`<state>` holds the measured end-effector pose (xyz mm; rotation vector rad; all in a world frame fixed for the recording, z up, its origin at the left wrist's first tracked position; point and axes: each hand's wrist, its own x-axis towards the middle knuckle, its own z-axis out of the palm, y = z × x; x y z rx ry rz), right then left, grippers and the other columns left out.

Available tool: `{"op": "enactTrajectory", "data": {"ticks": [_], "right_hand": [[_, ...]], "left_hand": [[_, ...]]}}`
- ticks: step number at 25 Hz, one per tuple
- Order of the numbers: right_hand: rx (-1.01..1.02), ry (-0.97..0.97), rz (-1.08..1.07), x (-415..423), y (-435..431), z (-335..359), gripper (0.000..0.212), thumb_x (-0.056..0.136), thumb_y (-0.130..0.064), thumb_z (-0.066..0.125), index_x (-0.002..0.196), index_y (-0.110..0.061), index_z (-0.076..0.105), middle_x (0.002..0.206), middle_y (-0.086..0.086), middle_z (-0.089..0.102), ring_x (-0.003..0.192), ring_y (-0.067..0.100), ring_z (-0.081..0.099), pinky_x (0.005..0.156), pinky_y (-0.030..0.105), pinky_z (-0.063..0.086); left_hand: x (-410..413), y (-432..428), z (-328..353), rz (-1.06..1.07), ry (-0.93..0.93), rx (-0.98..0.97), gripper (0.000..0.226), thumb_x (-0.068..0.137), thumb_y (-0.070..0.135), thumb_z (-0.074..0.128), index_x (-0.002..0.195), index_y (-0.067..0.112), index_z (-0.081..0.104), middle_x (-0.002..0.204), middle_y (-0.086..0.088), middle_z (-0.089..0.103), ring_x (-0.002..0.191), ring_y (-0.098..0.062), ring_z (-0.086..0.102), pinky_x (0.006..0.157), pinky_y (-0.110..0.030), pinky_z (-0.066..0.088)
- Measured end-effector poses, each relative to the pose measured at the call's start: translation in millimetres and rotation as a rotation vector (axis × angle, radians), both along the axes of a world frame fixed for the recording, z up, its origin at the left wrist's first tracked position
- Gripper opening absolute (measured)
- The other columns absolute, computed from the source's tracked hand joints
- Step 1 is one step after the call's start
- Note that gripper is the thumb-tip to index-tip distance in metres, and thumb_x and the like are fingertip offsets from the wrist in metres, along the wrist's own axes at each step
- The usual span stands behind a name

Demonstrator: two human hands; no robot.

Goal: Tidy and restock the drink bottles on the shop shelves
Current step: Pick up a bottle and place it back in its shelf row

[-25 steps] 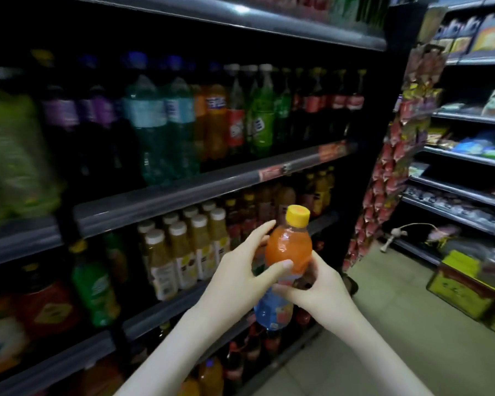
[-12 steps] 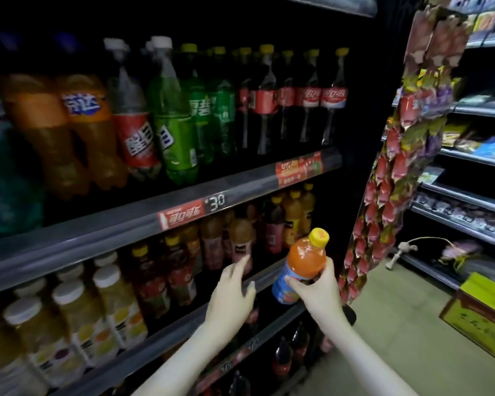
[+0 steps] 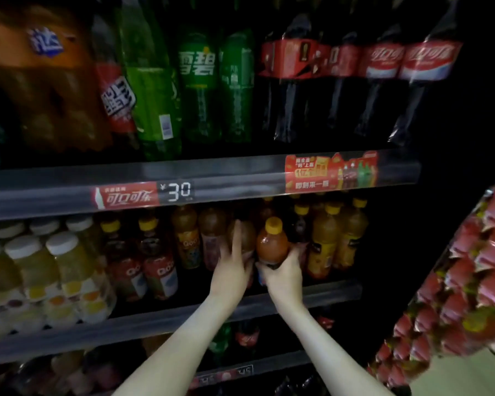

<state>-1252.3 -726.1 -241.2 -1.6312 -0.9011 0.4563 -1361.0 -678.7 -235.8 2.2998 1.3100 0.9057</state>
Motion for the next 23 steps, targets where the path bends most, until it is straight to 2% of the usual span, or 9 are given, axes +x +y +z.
{"op": "enactTrajectory", "data": {"ticks": [2,4,8,10,12,14,17,19,23], "right_hand": [[-0.052,-0.129,0.029,7,13,-15,0.063,0.08,-0.033,0.074,0.128,-0.016,0.038,0.118,0.006,0.061,0.105,0.028,0.062,0.081,0.037,0.052],[-0.094,-0.328,0.041,12,17,-19,0.077,0.079,-0.031,0.075,0.138,-0.01,0.031,0.128,0.013,0.054,0.114,0.032,0.057,0.086,0.041,0.053],[0.032,-0.902,-0.102,22,7,-19,0.109,0.053,-0.016,0.09,0.141,-0.006,0.026,0.125,0.023,0.046,0.104,0.039,0.053,0.08,0.05,0.052],[0.104,-1.121,-0.068,31,5,-17,0.12,0.052,-0.013,0.09,0.148,-0.016,0.017,0.136,0.021,0.037,0.115,0.036,0.042,0.088,0.054,0.046],[0.048,-1.279,0.021,42,7,-16,0.129,0.05,-0.016,0.091,0.151,-0.023,0.011,0.147,0.019,0.028,0.129,0.035,0.034,0.102,0.055,0.033],[-0.007,-1.35,0.074,49,10,-16,0.132,0.047,-0.019,0.092,0.151,-0.023,0.011,0.151,0.019,0.024,0.134,0.035,0.031,0.107,0.054,0.022],[-0.079,-1.339,0.098,49,8,-12,0.133,0.049,-0.022,0.091,0.152,-0.022,0.007,0.152,0.02,0.022,0.135,0.035,0.028,0.108,0.053,0.02],[-0.07,-1.291,0.12,45,0,-6,0.133,0.053,-0.022,0.09,0.153,-0.022,0.002,0.153,0.019,0.02,0.137,0.035,0.026,0.109,0.054,0.019],[0.099,-1.157,0.204,13,-30,19,0.11,0.067,-0.023,0.084,0.151,-0.02,0.014,0.15,0.019,0.023,0.135,0.035,0.027,0.105,0.057,0.03]], "left_hand": [[9,4,-4,0.044,-0.024,0.013,0.092,0.094,0.022,0.054,0.134,0.048,-0.024,0.15,-0.026,0.017,0.083,-0.036,0.064,0.066,-0.035,0.052],[15,4,-5,0.089,-0.035,0.024,0.088,0.094,0.024,0.054,0.136,0.049,-0.019,0.148,-0.026,0.019,0.075,-0.032,0.064,0.063,-0.031,0.049],[22,2,-13,0.146,-0.028,0.054,0.094,0.093,0.026,0.055,0.139,0.05,-0.023,0.144,-0.026,0.025,0.071,-0.032,0.064,0.061,-0.035,0.055],[25,5,-21,0.18,0.078,0.076,0.073,0.097,0.029,0.036,0.147,0.036,-0.015,0.149,-0.026,0.019,0.089,-0.034,0.063,0.067,-0.029,0.055],[25,8,-33,0.217,0.178,0.08,0.064,0.092,0.033,0.01,0.151,0.022,-0.011,0.156,-0.022,0.001,0.125,-0.036,0.043,0.081,-0.02,0.046],[26,4,-34,0.233,0.17,0.028,0.065,0.093,0.029,0.017,0.151,0.02,-0.012,0.157,-0.019,-0.007,0.137,-0.036,0.027,0.09,-0.021,0.044],[27,-17,-20,0.223,0.027,-0.021,0.084,0.095,0.023,0.047,0.148,0.029,-0.018,0.158,-0.016,-0.003,0.14,-0.037,0.022,0.099,-0.036,0.044],[22,-37,-9,0.207,0.017,0.024,0.092,0.092,0.023,0.053,0.143,0.039,-0.021,0.157,-0.019,0.0,0.138,-0.04,0.026,0.095,-0.043,0.049],[-17,-61,15,0.191,-0.011,0.076,0.094,0.092,0.023,0.053,0.139,0.052,-0.022,0.159,-0.009,-0.001,0.14,-0.033,0.025,0.092,-0.041,0.05]]}}
